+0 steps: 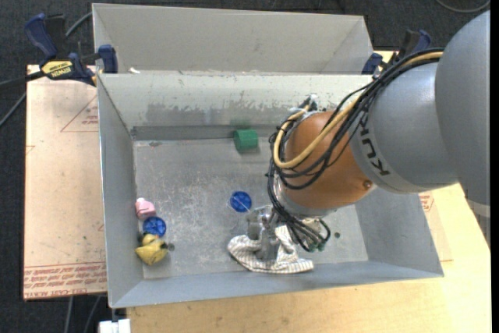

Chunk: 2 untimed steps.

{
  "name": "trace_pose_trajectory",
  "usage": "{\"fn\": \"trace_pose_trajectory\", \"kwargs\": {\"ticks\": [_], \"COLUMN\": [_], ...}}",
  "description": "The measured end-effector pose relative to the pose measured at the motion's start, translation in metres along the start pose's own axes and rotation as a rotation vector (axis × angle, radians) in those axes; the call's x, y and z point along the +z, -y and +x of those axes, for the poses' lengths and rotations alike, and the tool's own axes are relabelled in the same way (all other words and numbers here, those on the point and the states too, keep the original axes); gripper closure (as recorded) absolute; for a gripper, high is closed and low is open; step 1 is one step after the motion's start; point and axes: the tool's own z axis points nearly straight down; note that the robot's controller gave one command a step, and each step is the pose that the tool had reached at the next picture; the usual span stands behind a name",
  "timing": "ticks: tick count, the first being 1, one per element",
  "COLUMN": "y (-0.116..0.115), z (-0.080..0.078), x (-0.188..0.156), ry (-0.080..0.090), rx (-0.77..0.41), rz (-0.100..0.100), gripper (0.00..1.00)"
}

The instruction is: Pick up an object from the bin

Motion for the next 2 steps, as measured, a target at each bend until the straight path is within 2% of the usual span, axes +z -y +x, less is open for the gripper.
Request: {"fn": "trace_pose_trajectory", "kwargs": {"ticks": [1, 2], "y": [0.000, 0.017], "z": [0.000, 0.004], "x": [0.000, -0.165], "ry": [0.000, 0.002], "rx": [0.000, 0.096], "rz": [0.000, -0.001], "gripper": [1.00, 1.00]}}
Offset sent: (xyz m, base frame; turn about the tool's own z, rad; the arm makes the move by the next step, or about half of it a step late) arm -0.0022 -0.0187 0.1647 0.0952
